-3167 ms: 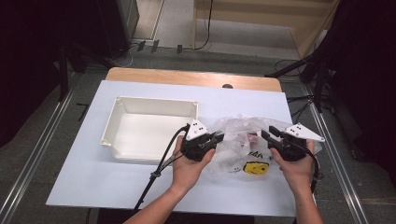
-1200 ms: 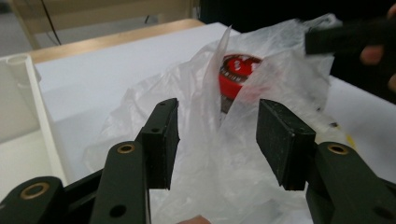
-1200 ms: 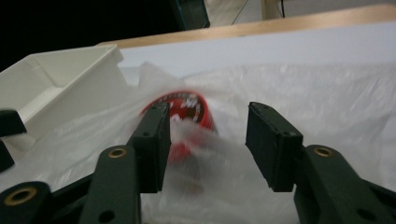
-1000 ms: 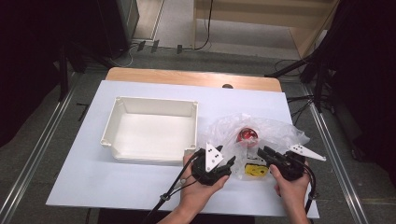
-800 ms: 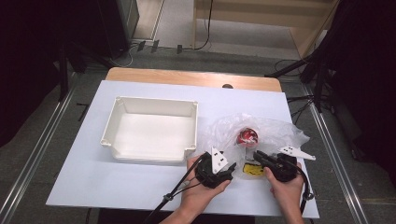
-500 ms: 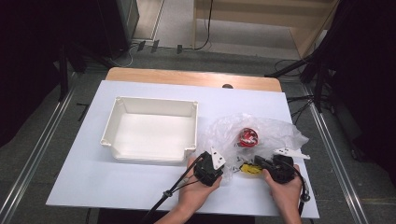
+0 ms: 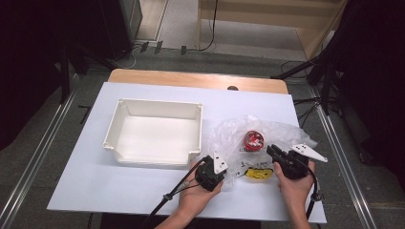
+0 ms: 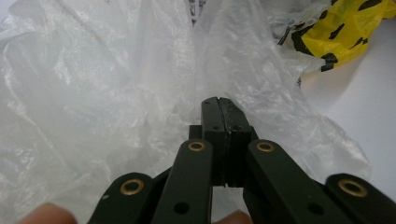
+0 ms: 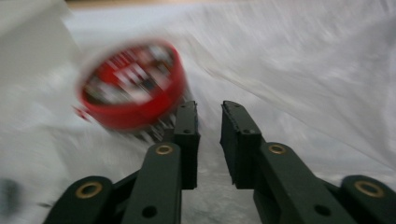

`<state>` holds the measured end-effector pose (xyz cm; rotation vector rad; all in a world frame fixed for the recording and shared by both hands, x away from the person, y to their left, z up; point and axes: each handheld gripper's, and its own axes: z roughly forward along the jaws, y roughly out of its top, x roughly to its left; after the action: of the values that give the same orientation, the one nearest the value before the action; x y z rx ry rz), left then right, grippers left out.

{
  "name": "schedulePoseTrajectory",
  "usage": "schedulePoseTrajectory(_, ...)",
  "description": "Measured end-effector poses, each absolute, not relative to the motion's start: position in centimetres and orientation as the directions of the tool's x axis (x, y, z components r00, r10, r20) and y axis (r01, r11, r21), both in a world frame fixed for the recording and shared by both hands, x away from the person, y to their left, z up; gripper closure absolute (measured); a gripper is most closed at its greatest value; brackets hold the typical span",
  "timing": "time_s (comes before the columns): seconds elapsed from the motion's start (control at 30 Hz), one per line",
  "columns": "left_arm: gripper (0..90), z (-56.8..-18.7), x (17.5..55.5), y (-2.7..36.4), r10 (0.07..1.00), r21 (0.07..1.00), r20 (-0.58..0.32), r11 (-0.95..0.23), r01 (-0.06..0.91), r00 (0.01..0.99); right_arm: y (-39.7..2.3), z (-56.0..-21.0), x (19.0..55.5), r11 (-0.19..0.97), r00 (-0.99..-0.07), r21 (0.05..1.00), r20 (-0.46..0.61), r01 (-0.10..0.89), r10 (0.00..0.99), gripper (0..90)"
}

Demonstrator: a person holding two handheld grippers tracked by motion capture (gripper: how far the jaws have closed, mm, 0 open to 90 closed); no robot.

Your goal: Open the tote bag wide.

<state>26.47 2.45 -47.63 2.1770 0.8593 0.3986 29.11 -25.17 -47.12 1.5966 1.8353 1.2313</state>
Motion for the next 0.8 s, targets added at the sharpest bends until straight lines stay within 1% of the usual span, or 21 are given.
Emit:
schedulePoseTrajectory(0.03, 90.0, -47.6, 26.4, 2.6, 0.69, 0.741, 0.012, -0.492, 0.457, 0.724, -25.5, -47.7, 29.3, -0.051, -0.245, 0.788, 0.251, 0.614, 0.936, 81.0)
schedulePoseTrajectory(0.1, 90.0, -47.6, 26.4, 2.7, 0.692, 0.738, 0.01, -0.492, 0.462, 0.722, -25.8, -48.3, 29.6, -0.048, -0.219, 0.745, 0.256, 0.665, 0.942, 80.9)
schedulePoseTrajectory(0.13, 90.0, -47.6, 26.4, 2.8, 0.692, 0.739, 0.009, -0.491, 0.462, 0.722, -26.0, -48.5, 29.6, -0.04, -0.212, 0.737, 0.246, 0.675, 0.946, 81.2)
schedulePoseTrajectory(0.17, 90.0, -47.6, 26.4, 2.8, 0.694, 0.738, 0.011, -0.492, 0.462, 0.72, -26.4, -48.8, 29.6, -0.038, -0.196, 0.722, 0.237, 0.691, 0.952, 85.5)
schedulePoseTrajectory(0.2, 90.0, -47.6, 26.4, 2.9, 0.702, 0.737, 0.013, -0.488, 0.468, 0.712, -26.4, -48.8, 29.6, -0.038, -0.196, 0.722, 0.237, 0.691, 0.952, 85.5)
schedulePoseTrajectory(0.3, 90.0, -47.6, 26.5, 3.3, 0.72, 0.73, 0.027, -0.488, 0.479, 0.693, -27.0, -48.8, 29.5, -0.044, -0.178, 0.718, 0.231, 0.695, 0.957, 90.0)
schedulePoseTrajectory(0.43, 90.0, -47.6, 26.6, 3.9, 0.745, 0.729, 0.024, -0.469, 0.498, 0.666, -27.7, -48.8, 29.1, -0.072, -0.145, 0.712, 0.239, 0.698, 0.96, 90.0)
schedulePoseTrajectory(0.47, 90.0, -47.6, 26.5, 3.9, 0.748, 0.731, 0.023, -0.465, 0.499, 0.663, -27.9, -48.8, 29.0, -0.072, -0.143, 0.713, 0.237, 0.697, 0.961, 88.6)
schedulePoseTrajectory(0.5, 88.3, -47.5, 26.5, 3.9, 0.747, 0.735, 0.023, -0.463, 0.495, 0.664, -27.9, -48.7, 28.8, -0.083, -0.138, 0.713, 0.247, 0.696, 0.959, 86.5)
schedulePoseTrajectory(0.53, 84.5, -47.4, 26.3, 3.9, 0.747, 0.74, 0.025, -0.461, 0.49, 0.665, -27.9, -48.6, 28.6, -0.085, -0.15, 0.721, 0.255, 0.688, 0.955, 84.5)
schedulePoseTrajectory(0.6, 75.5, -46.8, 25.9, 3.8, 0.75, 0.762, 0.014, -0.436, 0.478, 0.661, -27.7, -47.7, 27.8, -0.082, -0.195, 0.755, 0.271, 0.651, 0.943, 80.8)
schedulePoseTrajectory(0.67, 68.5, -46.0, 25.4, 3.8, 0.751, 0.791, 0.009, -0.409, 0.454, 0.66, -27.5, -46.7, 27.2, -0.068, -0.23, 0.783, 0.262, 0.619, 0.937, 79.4)
schedulePoseTrajectory(0.73, 66.8, -45.0, 25.1, 3.8, 0.752, 0.821, 0.002, -0.378, 0.428, 0.66, -27.1, -45.4, 26.5, -0.067, -0.257, 0.812, 0.261, 0.58, 0.931, 78.3)
schedulePoseTrajectory(0.8, 62.9, -44.1, 24.9, 3.7, 0.754, 0.845, 0.003, -0.353, 0.402, 0.657, -26.7, -44.1, 26.0, -0.049, -0.282, 0.857, 0.222, 0.513, 0.934, 72.9)
